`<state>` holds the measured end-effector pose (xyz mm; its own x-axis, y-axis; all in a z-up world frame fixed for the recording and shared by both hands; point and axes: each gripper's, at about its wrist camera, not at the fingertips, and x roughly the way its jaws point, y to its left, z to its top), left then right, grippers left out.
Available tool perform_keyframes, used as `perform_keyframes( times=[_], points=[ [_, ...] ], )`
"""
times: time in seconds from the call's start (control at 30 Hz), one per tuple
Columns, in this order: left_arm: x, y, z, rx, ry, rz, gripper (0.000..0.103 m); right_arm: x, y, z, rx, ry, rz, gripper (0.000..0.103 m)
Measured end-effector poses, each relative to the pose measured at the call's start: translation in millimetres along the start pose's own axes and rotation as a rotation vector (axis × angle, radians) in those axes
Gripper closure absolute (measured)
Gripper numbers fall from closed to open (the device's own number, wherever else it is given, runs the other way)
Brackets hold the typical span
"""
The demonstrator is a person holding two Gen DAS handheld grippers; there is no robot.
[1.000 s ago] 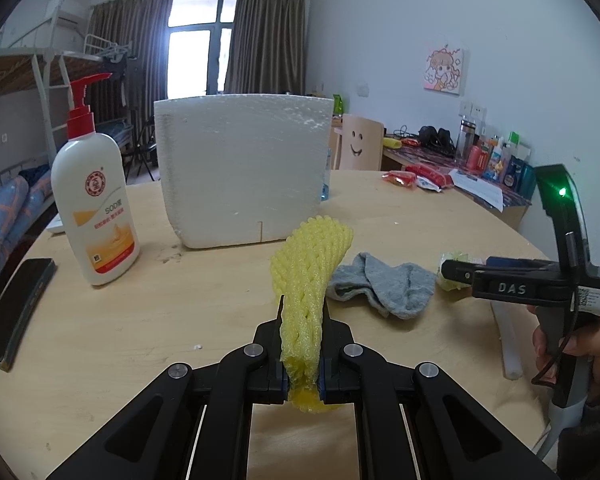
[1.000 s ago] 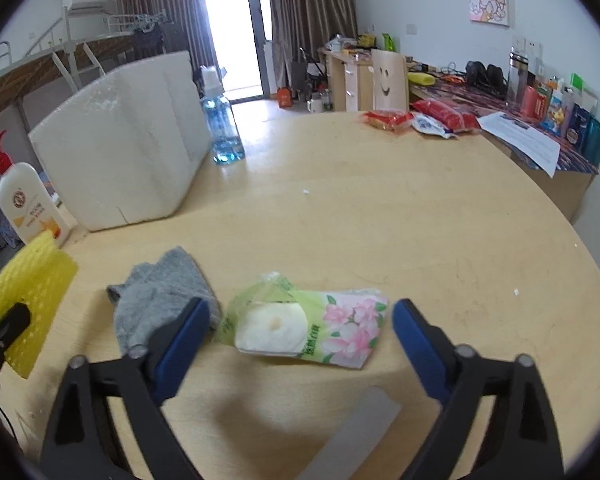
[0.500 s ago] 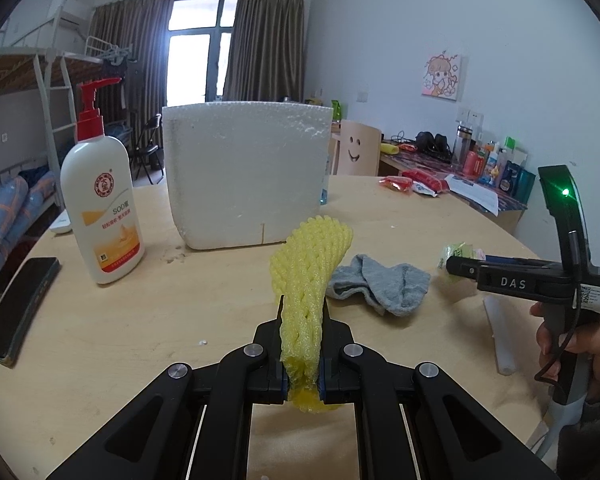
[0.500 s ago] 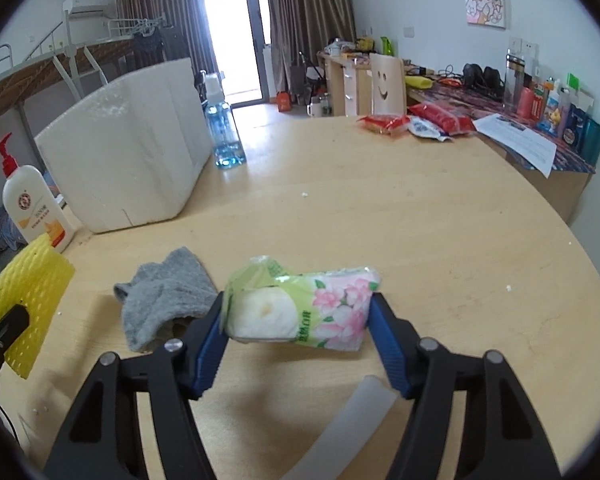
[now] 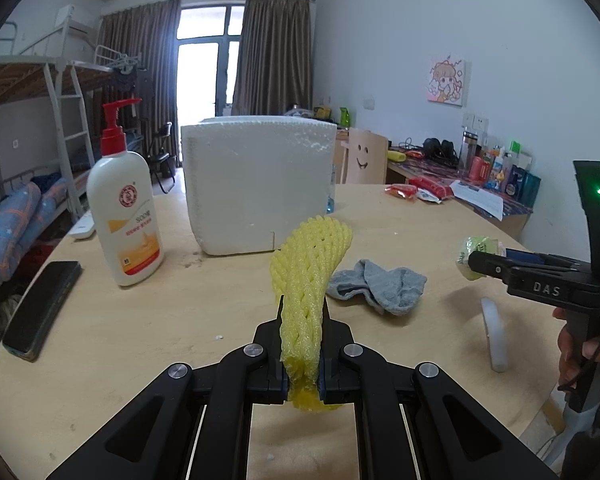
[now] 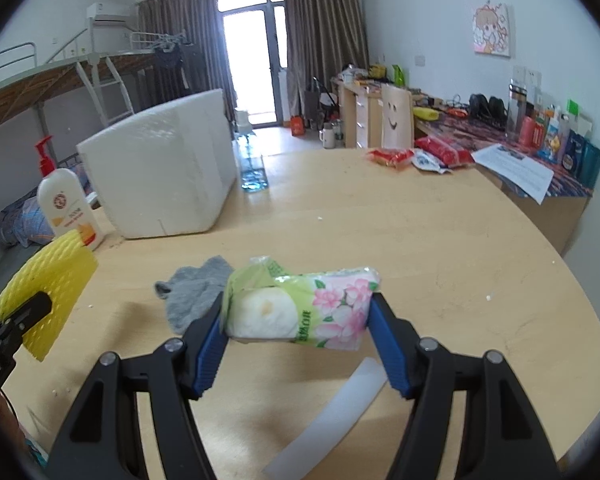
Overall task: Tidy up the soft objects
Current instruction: 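Close the right tool on the flowered tissue pack and lift it, then carry the foam net with the left tool while the right tool carries the tissue pack to the foam box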
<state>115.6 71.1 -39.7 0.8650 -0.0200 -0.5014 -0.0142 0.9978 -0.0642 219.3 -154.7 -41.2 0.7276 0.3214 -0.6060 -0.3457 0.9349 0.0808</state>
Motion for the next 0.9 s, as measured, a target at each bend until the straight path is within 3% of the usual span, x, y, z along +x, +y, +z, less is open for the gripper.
perform_keyframes(
  times=[0.5,0.9],
  points=[
    [-30,5,-3,-0.016,-0.05,0.043,0.094,-46,23,-2,-0.065,-0.098,0.045,0.032],
    [-54,3,-2,-0.029,-0.098,0.073,0.094,-74,51,-13,-0.133,-0.146,0.14,0.032]
  ],
)
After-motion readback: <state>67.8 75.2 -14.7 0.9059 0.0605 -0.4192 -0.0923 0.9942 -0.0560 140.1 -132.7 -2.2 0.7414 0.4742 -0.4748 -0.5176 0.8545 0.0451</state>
